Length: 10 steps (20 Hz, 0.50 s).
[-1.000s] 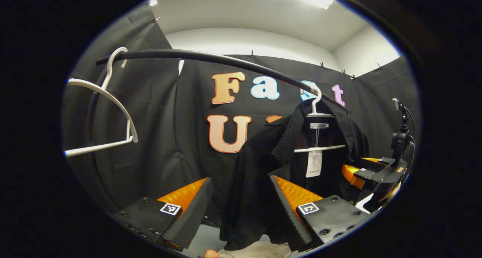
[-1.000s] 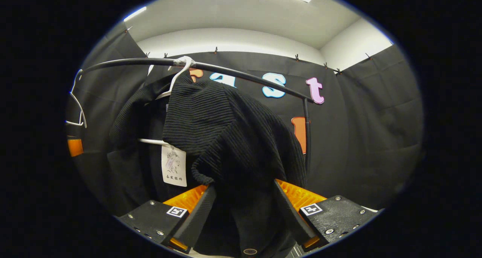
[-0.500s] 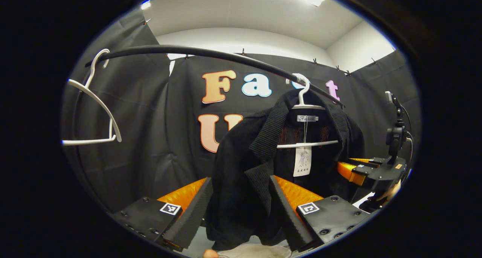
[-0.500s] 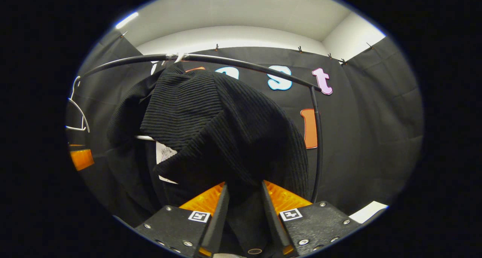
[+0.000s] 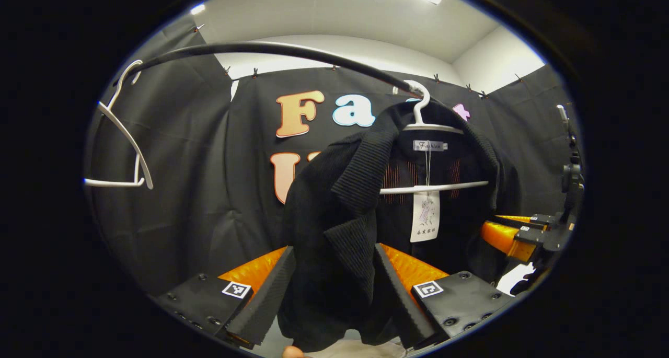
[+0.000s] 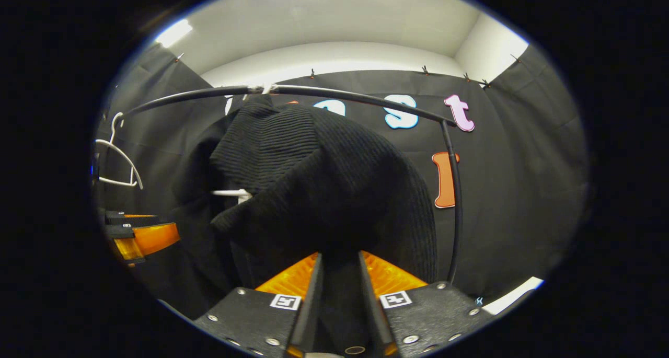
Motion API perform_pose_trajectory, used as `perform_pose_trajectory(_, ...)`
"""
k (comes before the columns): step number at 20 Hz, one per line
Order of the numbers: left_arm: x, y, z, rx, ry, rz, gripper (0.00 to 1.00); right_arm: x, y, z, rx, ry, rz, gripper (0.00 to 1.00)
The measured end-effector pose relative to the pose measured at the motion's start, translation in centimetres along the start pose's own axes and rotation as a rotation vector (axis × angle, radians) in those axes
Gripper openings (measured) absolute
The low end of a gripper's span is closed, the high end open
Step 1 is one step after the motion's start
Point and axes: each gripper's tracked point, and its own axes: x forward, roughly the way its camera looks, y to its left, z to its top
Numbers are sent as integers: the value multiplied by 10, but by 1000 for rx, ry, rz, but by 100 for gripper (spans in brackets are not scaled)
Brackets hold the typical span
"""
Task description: Grasp the clothes on the hanger with both hands and then place them into the laundry hamper below.
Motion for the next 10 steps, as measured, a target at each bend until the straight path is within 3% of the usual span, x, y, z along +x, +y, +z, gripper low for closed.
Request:
perform_pose_trajectory(3, 7, -7, -9, 2, 12, -13, 94, -19, 22, -5, -65, -28, 17, 71)
perform_pose_trajectory(4, 11, -10, -11, 5, 17, -16, 94, -22, 26, -6, -82, -47, 17, 92)
perform_pose_trajectory(5, 12, -12, -14, 6, 20, -15, 94, -25, 28, -6, -91, -57, 4, 97)
perform_pose_trajectory(6, 16, -14, -17, 4, 22, -11, 94, -25, 26, -8, -95, -59, -17, 91)
perform_pose_trajectory(7, 21, -15, -18, -1, 24, -8, 94, -22, 24, -12, -92, -52, -34, 99)
perform_pose_trajectory(8, 27, -18, -22, -6, 28, -8, 94, -19, 25, -18, -77, -40, -41, 93)
perform_pose_trajectory(10, 38, -21, -28, -3, 40, -3, 94, -17, 34, -26, -34, -23, -30, 99)
